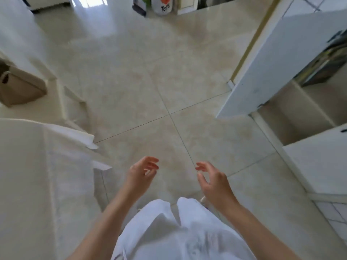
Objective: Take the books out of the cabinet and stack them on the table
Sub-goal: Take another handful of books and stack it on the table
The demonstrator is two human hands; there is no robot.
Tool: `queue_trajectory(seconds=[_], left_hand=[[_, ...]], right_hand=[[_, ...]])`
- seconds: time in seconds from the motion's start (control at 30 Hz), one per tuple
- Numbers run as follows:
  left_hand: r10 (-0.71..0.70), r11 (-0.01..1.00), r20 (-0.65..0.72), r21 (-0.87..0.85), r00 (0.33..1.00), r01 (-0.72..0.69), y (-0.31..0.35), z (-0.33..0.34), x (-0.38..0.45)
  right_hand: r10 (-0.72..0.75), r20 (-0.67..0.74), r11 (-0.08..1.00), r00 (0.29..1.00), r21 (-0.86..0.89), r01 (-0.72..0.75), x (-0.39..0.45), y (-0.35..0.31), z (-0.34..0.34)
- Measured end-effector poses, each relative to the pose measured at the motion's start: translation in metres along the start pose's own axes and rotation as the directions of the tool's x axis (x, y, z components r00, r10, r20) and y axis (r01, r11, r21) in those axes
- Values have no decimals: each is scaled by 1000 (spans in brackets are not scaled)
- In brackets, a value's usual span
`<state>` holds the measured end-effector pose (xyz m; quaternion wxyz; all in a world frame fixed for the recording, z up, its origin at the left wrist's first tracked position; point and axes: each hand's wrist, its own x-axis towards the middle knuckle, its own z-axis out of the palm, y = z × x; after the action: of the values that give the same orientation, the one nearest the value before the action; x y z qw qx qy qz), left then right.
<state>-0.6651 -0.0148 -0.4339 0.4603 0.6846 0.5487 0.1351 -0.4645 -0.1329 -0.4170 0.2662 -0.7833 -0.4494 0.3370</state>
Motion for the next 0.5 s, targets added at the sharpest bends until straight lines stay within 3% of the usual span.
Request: queue_trajectory(seconds=[0.2, 0.5], left_hand=[[107, 993, 143, -55, 984, -100, 106, 138, 30], [178, 983, 395, -35, 901, -179, 220, 273, 66]], right_hand=[[128, -109, 992, 986, 31, -126, -3, 102, -113], [279, -276, 959, 920, 137, -249, 15, 185, -238]])
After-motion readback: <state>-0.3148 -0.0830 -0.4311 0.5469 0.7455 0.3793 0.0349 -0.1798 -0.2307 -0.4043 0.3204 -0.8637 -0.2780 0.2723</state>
